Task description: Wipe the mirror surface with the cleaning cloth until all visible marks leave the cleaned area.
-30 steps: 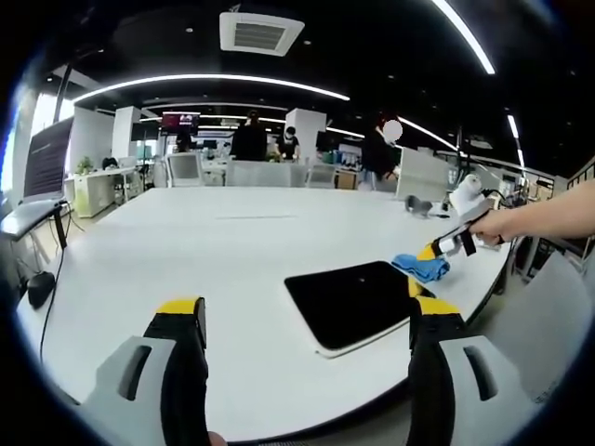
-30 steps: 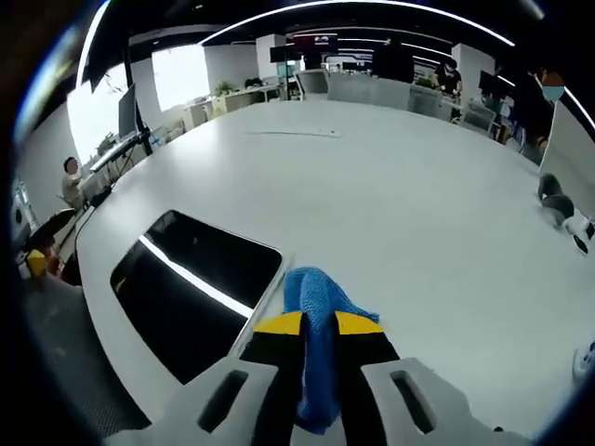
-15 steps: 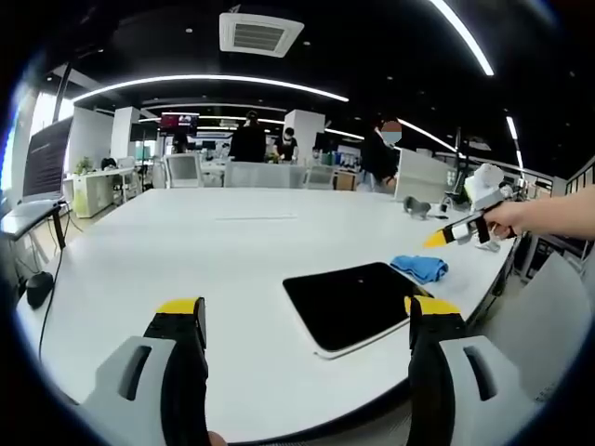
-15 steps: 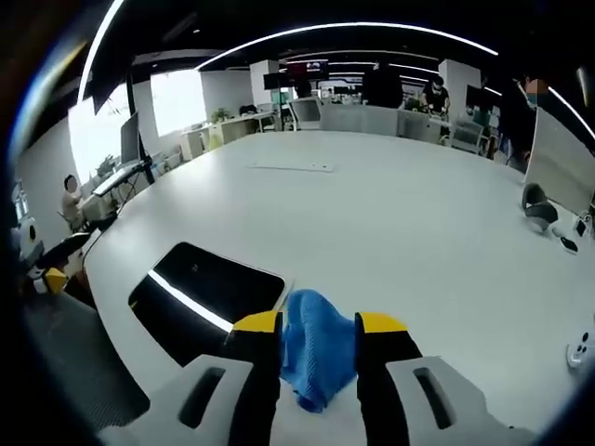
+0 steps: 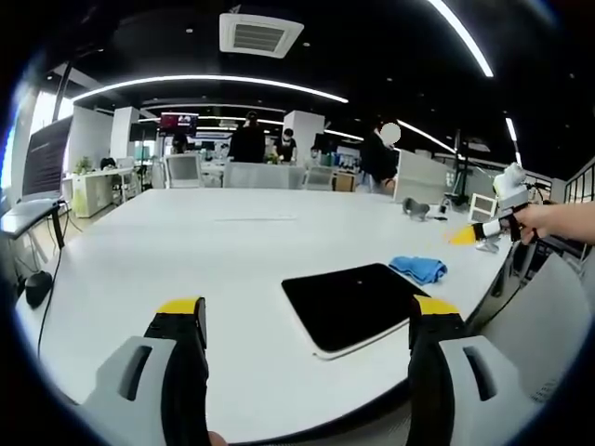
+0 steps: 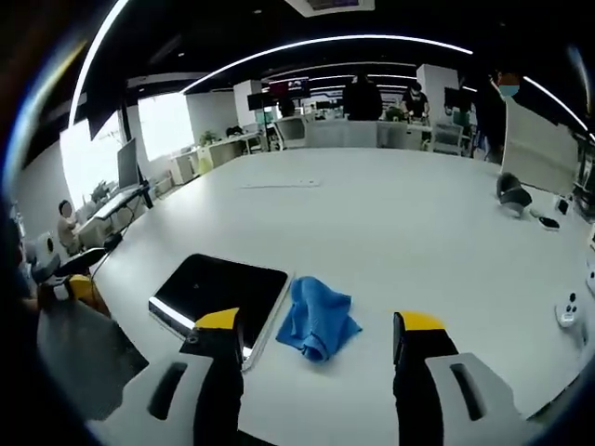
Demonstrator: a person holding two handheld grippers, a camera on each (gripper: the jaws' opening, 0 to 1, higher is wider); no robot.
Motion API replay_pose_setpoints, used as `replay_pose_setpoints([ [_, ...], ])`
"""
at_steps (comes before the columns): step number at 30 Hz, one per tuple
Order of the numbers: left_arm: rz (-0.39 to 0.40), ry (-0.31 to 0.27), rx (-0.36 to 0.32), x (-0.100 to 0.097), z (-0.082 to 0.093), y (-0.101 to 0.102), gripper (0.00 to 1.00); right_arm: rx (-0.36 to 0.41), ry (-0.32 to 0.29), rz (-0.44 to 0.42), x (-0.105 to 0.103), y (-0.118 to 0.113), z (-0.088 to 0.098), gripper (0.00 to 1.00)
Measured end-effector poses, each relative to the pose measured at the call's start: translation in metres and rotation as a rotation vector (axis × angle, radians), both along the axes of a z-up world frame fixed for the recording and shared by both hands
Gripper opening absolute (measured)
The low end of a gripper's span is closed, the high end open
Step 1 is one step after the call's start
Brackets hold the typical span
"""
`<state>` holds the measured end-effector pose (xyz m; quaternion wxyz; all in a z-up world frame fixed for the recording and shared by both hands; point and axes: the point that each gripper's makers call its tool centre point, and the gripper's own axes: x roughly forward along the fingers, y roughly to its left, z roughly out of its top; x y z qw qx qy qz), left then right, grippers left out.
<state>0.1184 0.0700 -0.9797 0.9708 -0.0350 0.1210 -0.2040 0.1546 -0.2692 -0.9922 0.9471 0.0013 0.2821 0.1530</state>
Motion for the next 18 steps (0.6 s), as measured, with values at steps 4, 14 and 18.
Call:
replay_pose_setpoints([
  [4,0.002,-0.004,-0.004,0.000,0.001,0.000,0.88,0.020,-0.018,-0.025,-0.014,-0.003,0.005,0.75],
  [14,0.001,-0.008,-0.010,0.000,0.001,0.001,0.88,0.026,-0.071,0.027,-0.046,0.016,0.004,0.85],
  [18,0.004,-0.008,-0.013,0.000,0.002,0.001,0.88,0.073,-0.091,0.032,-0.055,0.025,-0.001,0.88],
])
